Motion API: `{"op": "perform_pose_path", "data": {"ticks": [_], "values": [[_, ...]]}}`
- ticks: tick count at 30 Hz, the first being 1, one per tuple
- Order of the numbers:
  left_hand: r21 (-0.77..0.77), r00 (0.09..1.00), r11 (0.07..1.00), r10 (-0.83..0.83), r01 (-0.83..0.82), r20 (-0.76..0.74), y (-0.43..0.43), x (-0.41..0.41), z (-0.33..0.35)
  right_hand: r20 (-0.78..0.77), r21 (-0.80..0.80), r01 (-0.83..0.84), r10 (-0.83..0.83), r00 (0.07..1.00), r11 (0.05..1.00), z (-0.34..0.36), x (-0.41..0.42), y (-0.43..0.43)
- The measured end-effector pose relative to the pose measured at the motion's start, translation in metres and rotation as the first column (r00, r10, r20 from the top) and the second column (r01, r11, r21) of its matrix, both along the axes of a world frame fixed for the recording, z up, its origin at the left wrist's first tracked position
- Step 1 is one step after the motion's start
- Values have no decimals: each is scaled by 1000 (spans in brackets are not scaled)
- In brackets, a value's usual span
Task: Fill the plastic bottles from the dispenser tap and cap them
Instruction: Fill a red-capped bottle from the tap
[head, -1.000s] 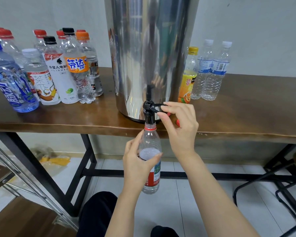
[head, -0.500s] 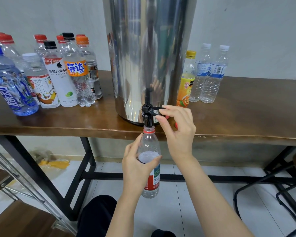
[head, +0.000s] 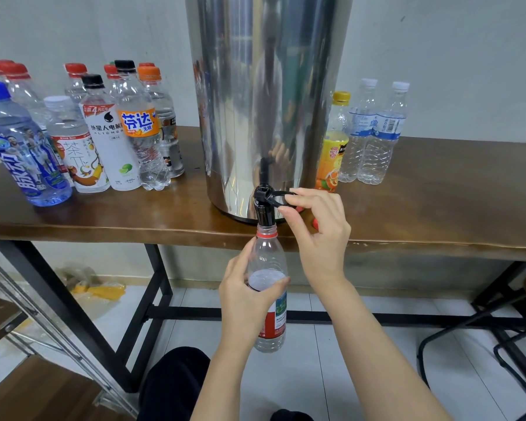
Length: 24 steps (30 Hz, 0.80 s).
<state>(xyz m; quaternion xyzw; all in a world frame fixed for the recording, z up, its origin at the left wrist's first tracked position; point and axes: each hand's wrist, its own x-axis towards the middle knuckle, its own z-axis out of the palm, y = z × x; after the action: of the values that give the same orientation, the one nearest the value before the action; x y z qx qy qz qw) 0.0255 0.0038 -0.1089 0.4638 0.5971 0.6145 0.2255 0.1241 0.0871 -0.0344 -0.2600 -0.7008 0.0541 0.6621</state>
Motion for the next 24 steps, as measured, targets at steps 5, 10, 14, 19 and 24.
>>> {"op": "perform_pose_path", "data": {"ticks": [5,10,14,19,24], "values": [[-6,1000,1000,6,-6,-2,1,0,-2,-1,6,2,-2,1000,1000,1,0,0],[6,1000,1000,15,-15,-5,2,2,-2,2,-2,7,-7,1000,1000,0,0,0],[18,999,999,44,-44,-16,3,1,-4,-9,-13,1,-1,1000,1000,0,0,-1],[30,998,998,53,-52,-33,5,0,-6,-14,-28,-6,6,1000,1000,-1,-1,-1],[25,998,999,46,-45,-32,6,-1,-6,-24,-31,-10,9,1000,999,-2,-1,0]]}}
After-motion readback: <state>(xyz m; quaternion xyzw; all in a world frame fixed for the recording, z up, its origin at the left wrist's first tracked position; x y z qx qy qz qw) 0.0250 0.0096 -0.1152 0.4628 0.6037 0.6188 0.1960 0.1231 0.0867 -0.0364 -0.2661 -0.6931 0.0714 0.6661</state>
